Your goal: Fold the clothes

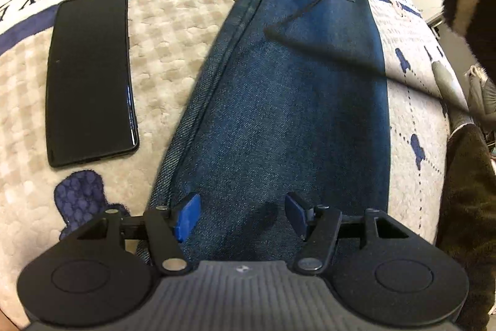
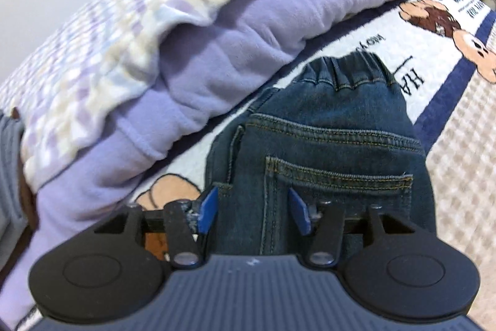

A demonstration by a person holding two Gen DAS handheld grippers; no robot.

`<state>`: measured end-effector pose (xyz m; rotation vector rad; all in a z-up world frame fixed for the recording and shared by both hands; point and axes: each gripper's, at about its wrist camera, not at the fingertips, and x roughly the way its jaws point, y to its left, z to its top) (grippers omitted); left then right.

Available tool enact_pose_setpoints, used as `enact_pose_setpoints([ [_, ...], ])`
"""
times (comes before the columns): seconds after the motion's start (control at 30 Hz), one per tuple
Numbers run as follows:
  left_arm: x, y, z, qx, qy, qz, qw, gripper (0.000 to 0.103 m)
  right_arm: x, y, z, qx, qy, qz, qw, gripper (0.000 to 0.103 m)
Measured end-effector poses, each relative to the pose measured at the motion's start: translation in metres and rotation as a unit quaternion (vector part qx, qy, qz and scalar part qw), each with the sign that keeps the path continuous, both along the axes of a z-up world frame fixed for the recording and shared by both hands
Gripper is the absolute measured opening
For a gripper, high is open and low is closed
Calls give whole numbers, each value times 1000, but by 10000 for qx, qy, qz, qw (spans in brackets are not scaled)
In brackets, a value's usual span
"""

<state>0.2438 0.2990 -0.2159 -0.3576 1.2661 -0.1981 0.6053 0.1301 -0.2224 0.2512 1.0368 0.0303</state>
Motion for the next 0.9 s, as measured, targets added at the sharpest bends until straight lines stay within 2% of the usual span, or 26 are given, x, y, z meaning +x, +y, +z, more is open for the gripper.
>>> enact_pose_setpoints([
  [0.03, 0, 1, 0, -33, -18, 14, 10000, 61, 0, 0, -2, -18, -31, -6, 10000, 36],
  [0.07, 0, 1, 1, -67, -37, 28, 10000, 61, -2, -2, -4, -13, -105, -8, 9999, 33],
  [0.1, 0, 2, 1, -100, -55, 42, 9999, 61, -4, -4, -6, 4, -171, -11, 9999, 24],
  [0.23, 1, 1, 1, -136, -79, 38, 9999, 61, -9, -14, -5, 236, -290, -21, 9993, 14],
  [0.5, -1, 2, 2, -67, -86, -1, 9999, 61, -12, -23, 20, 592, -497, -11, 9970, 12],
  [0.53, -1, 2, 1, -54, -78, -8, 10000, 61, -11, -21, 22, 607, -502, 11, 9969, 11],
  [0.57, -1, 2, 1, -44, -70, -24, 10000, 61, -11, -19, 24, 630, -556, 55, 9964, 3],
  [0.67, -1, 2, 0, -27, -63, -43, 10000, 61, -7, -6, 30, 388, -628, 219, 9970, 4],
  [0.8, 0, 2, -1, -32, -54, -51, 10000, 61, 0, 1, 20, 332, -439, 180, 9983, 5],
  [0.9, 0, 4, -1, -57, -47, -35, 10000, 61, -1, 4, 15, 343, -488, 285, 9978, 5],
])
